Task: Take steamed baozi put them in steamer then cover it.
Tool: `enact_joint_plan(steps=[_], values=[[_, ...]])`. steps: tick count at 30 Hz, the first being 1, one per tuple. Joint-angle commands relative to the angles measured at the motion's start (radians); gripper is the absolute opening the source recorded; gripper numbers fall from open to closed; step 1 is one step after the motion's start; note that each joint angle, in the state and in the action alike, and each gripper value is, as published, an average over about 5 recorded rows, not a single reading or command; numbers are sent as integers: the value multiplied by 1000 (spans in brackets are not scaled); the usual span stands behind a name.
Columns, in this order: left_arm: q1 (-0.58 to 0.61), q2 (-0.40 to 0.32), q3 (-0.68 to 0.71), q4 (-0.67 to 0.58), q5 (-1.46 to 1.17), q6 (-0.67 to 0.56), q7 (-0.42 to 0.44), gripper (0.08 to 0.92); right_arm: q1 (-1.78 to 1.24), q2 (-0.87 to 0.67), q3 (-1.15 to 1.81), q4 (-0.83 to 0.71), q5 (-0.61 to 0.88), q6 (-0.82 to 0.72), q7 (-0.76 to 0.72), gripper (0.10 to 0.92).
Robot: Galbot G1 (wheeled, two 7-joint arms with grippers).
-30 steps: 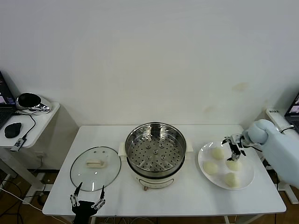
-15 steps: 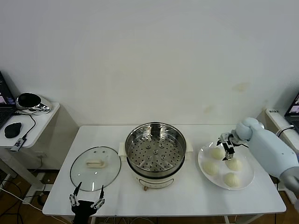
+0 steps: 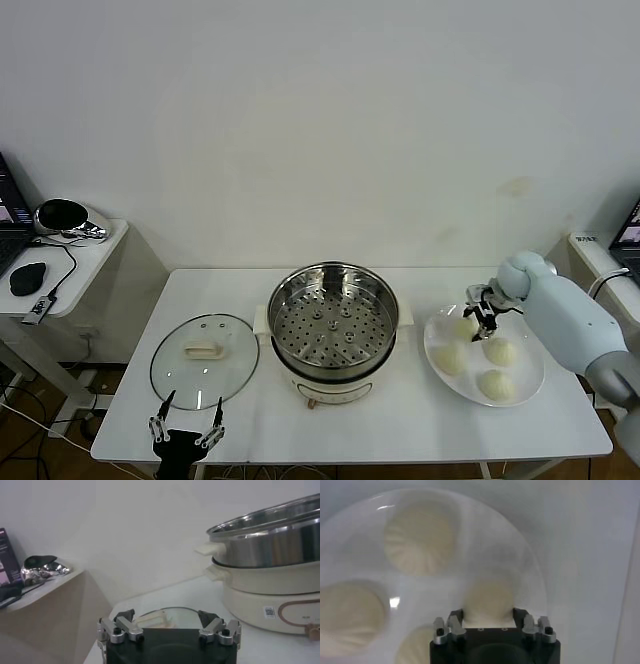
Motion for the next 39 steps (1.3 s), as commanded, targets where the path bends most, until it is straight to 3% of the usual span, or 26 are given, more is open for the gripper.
enact_joint_plan(steps=[1, 11, 17, 30, 39], values=[[1, 1, 1, -3, 0, 0, 0, 823, 28, -35, -53, 62, 67, -10, -6, 529], [-12, 15, 8, 3, -3, 2, 2, 823, 255, -231, -231, 348, 319, -53, -18, 504], [-22, 24, 12, 4, -13, 1, 2, 823, 457, -252, -382, 436, 471, -53, -13, 509], [-30, 32, 6, 6, -28, -2, 1, 823, 693, 1, -673, 508, 711, 41, 54, 518], [-35, 29, -8, 4, -35, -3, 1, 823, 680, 231, -783, 413, 614, 190, 98, 521]])
